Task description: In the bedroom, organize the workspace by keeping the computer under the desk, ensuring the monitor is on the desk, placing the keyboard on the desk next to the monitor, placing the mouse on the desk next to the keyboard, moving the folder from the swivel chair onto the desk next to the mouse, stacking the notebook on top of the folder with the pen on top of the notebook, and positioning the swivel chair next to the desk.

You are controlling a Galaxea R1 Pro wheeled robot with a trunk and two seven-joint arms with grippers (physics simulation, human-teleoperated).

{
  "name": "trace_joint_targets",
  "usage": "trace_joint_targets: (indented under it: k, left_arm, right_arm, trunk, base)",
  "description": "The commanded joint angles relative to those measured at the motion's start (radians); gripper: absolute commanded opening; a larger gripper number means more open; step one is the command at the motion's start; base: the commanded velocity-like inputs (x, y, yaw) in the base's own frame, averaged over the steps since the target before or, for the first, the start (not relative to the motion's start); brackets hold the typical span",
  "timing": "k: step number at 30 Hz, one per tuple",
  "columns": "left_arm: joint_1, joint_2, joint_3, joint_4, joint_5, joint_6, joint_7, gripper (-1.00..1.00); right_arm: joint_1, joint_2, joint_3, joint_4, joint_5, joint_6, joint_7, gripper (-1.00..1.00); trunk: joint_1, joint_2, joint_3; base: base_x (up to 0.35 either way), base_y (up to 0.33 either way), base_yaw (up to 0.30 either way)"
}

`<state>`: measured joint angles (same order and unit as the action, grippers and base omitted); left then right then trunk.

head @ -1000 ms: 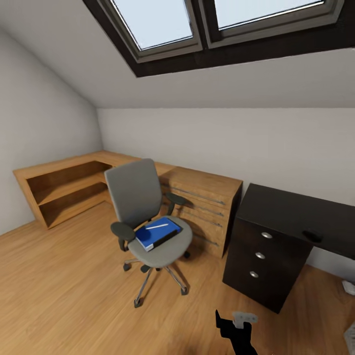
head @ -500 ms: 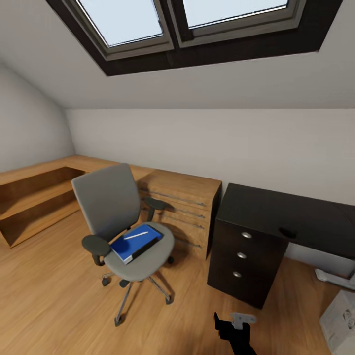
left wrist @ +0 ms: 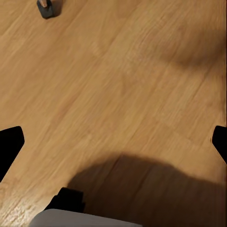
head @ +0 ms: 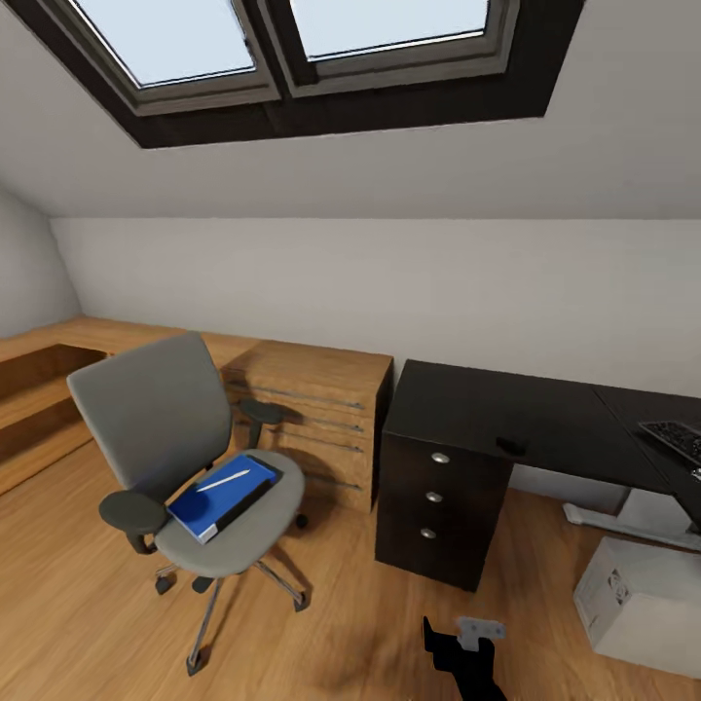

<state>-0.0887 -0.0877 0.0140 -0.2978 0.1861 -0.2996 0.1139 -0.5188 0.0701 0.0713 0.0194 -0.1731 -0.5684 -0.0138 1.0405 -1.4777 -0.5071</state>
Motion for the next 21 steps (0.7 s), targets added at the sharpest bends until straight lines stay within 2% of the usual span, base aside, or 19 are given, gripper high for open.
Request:
trace_joint_targets:
  k: [1,7,13,21]
  left_arm:
    - [0.0,-0.001,0.001,0.0,0.004,-0.003,0.001,1.0]
    - [0.0,-0.004,-0.001,0.004,0.004,0.0,0.001,1.0]
    - [0.0,-0.013,-0.018,0.006,0.005,0.002,0.001,1.0]
    - [0.0,-0.015,-0.021,0.008,0.006,0.003,0.001,1.0]
  right_arm:
    - [-0.001,0.0,0.007,0.002,-0.008,-0.004,-0.001,1.0]
    - [-0.001,0.002,0.008,0.002,-0.007,-0.003,-0.001,1.0]
    - [-0.001,0.003,0.008,0.002,-0.006,-0.003,-0.001,1.0]
    - [-0.001,0.015,0.008,0.002,-0.006,-0.002,-0.001,1.0]
  trunk:
    - [-0.004,0.007,0.002]
    - [-0.027,0.049,0.022]
    - [-0.05,0.091,0.044]
    - [-0.081,0.147,0.074]
  base:
    - [0.0,0.0,-0.3]
    - [0.0,0.0,-0.3]
    - [0.0,0.0,-0.295]
    - [0.0,0.0,-0.259]
